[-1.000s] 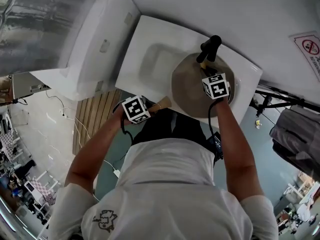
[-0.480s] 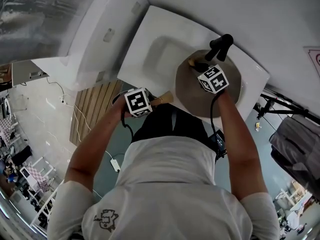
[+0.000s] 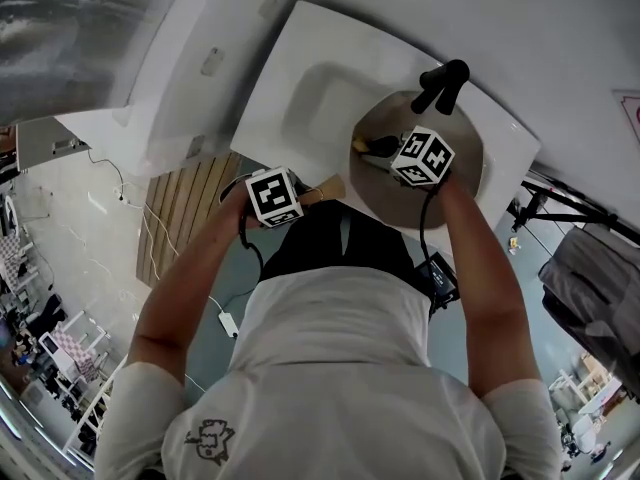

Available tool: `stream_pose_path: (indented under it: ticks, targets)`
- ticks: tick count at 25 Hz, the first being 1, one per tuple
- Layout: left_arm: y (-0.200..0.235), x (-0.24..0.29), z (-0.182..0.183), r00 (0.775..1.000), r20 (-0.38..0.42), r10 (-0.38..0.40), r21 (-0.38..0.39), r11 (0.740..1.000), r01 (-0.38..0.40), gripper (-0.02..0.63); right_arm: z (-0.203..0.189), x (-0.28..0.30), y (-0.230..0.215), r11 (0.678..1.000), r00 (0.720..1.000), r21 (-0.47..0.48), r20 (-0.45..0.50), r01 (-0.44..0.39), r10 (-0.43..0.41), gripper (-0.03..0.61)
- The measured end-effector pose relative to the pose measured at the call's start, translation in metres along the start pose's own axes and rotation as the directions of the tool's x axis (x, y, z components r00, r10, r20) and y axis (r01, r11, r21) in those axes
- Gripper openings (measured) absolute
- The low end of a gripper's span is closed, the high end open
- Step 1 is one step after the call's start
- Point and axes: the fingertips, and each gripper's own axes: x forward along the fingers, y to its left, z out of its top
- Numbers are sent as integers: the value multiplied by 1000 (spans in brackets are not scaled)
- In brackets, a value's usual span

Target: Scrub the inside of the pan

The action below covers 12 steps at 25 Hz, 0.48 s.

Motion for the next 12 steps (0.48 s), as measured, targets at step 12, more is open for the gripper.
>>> stream_pose_path:
  ticks: [12]
  targets:
    - [1, -2, -1, 1000, -2, -11, -8, 1000, 11, 158, -45, -1, 75, 933, 899, 77, -249, -352, 359, 66]
